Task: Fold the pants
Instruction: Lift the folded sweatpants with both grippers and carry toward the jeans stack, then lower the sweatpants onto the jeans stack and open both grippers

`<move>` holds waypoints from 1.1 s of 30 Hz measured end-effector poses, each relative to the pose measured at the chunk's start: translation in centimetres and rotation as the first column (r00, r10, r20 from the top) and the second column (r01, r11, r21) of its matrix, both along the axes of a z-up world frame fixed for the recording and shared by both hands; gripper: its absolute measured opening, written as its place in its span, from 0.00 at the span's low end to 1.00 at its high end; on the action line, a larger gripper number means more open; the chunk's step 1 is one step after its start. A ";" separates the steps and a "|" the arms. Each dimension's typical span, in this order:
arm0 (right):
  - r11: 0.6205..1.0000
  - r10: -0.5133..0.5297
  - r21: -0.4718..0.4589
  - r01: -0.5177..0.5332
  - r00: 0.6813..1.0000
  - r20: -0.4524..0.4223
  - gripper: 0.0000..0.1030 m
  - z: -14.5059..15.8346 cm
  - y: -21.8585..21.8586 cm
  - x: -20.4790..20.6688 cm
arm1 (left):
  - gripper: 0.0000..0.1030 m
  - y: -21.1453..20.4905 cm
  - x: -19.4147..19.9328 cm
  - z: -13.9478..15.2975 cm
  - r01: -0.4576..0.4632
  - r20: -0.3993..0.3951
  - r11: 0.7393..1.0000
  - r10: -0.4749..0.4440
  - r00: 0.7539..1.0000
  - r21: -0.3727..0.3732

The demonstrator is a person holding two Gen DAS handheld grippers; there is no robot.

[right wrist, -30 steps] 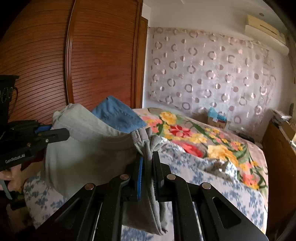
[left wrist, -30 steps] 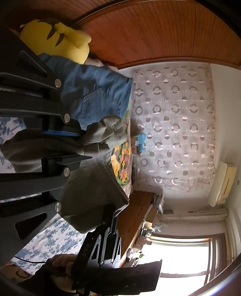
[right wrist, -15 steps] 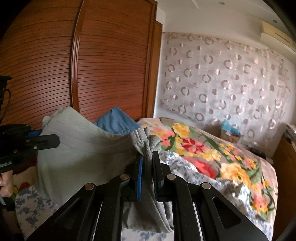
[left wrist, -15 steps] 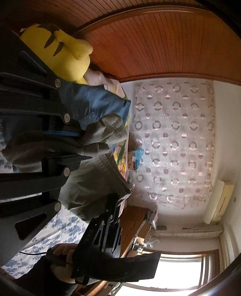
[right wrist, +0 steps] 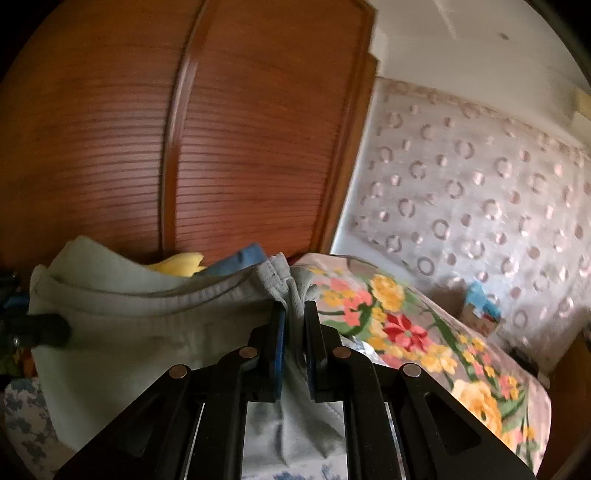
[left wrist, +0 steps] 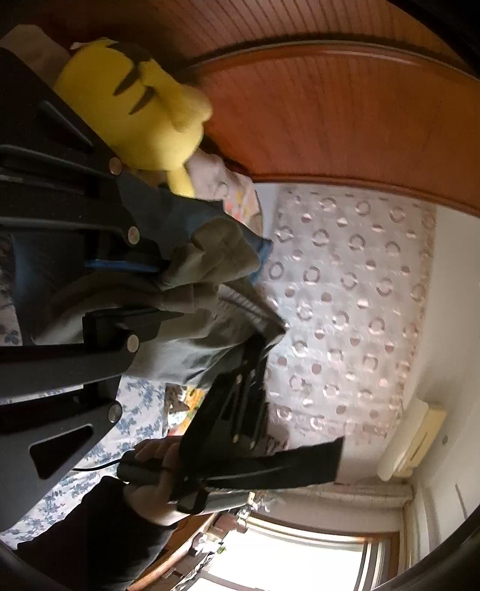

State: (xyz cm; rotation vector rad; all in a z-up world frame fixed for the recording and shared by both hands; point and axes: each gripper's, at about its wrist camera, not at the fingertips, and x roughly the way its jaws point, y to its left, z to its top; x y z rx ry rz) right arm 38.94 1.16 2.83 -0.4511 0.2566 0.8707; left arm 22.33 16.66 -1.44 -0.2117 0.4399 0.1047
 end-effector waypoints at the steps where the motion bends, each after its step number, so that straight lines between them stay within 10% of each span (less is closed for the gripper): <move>1: 1.000 0.012 -0.009 -0.012 1.000 0.004 0.09 -0.1 0.5 0.2 | 0.16 0.1 -0.3 -0.2 -0.004 -0.001 1.000 0.004 1.000 -0.004; 10: 0.995 0.088 -0.047 -0.089 0.996 -0.028 0.09 -0.7 2.1 1.5 | 0.20 1.4 -1.0 -1.0 -0.070 -0.041 0.998 0.070 0.997 -0.005; 17: 0.997 0.072 -0.023 -0.074 0.993 -0.089 0.30 0.4 0.6 2.3 | 0.46 1.5 -1.1 -0.4 -0.082 -0.025 0.997 0.082 0.996 0.017; 33: 1.000 0.026 -0.005 -0.028 0.968 -0.250 0.38 0.0 -3.8 4.3 | 0.47 1.1 1.2 -3.2 -0.063 -0.143 0.997 0.068 0.987 0.039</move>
